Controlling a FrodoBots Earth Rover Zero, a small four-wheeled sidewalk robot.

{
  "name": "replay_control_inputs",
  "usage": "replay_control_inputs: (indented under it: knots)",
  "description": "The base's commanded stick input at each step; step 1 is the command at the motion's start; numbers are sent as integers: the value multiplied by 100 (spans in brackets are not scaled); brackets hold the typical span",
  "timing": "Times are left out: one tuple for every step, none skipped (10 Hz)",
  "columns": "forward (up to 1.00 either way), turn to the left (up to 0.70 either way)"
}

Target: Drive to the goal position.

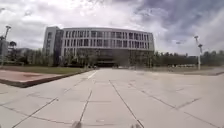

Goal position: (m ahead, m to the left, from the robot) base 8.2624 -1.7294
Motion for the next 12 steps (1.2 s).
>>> replay_control_inputs:
  knots:
    - [70, 0]
    - [70, 0]
    - [70, 0]
    - [70, 0]
    - [70, 0]
    - [70, 0]
    - [70, 0]
    - [70, 0]
    - [70, 0]
    - [70, 0]
    - [70, 0]
    - [70, 0]
